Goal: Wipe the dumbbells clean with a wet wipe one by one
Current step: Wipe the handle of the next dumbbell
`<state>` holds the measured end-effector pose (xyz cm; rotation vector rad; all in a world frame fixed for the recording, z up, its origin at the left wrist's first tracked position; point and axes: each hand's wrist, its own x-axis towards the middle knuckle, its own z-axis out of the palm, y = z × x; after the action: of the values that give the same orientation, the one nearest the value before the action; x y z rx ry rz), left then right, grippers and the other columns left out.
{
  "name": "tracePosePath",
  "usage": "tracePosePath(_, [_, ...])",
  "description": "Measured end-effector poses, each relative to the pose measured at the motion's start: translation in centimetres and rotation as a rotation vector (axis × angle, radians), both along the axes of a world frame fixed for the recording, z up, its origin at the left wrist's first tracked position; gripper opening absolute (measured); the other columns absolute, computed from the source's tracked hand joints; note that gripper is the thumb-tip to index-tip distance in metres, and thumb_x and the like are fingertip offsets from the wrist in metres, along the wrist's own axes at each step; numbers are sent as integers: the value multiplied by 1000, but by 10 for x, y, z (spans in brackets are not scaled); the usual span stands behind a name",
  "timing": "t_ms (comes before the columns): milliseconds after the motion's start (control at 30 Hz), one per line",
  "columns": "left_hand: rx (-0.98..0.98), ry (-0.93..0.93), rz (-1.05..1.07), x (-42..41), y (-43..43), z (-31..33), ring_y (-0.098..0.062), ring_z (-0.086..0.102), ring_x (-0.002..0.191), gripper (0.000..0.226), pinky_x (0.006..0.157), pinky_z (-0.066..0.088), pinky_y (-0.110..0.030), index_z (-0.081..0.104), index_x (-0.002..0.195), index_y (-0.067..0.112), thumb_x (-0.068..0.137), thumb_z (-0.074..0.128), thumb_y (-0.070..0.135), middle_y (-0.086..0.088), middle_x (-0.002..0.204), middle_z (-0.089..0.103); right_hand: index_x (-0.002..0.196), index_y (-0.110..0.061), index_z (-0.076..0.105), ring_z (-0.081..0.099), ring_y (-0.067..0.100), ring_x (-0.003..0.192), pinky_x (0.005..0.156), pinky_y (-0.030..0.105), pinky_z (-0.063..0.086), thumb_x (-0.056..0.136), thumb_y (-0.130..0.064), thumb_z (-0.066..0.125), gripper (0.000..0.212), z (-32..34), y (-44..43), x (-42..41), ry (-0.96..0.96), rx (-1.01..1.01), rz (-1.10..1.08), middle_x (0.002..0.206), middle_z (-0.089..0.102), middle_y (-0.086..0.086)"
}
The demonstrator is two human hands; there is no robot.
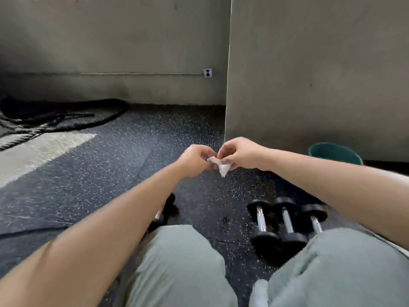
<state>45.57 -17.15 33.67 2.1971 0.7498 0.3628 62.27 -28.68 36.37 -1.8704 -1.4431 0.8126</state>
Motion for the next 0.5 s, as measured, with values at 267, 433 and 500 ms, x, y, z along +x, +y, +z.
tracePosePath(267, [52, 237, 46, -91, 14, 80, -6, 57, 64, 15, 60, 46, -19, 80, 96, 20, 88, 83, 33, 6, 76, 70, 95, -6, 73, 71, 21, 81, 78, 39, 64, 92, -5, 72, 4, 30, 21, -96, 300, 111, -162, 97, 73, 17])
tracePosePath(433, [-106, 226, 139, -120, 11, 37, -9, 62, 72, 9, 67, 50, -23, 80, 96, 21, 89, 81, 25, 2, 82, 73, 96, -4, 74, 75, 34, 91, 90, 53, 59, 87, -14, 79, 14, -23, 29, -121, 411, 31, -184, 98, 76, 23])
tracePosePath(500, [-134, 190, 183, -125, 5, 6, -11, 57, 68, 5, 65, 46, -28, 78, 87, 21, 88, 80, 26, 3, 76, 68, 91, -8, 76, 76, 32, 89, 87, 55, 60, 81, -21, 85, 19, -42, 36, -123, 327, -37, -165, 90, 77, 17])
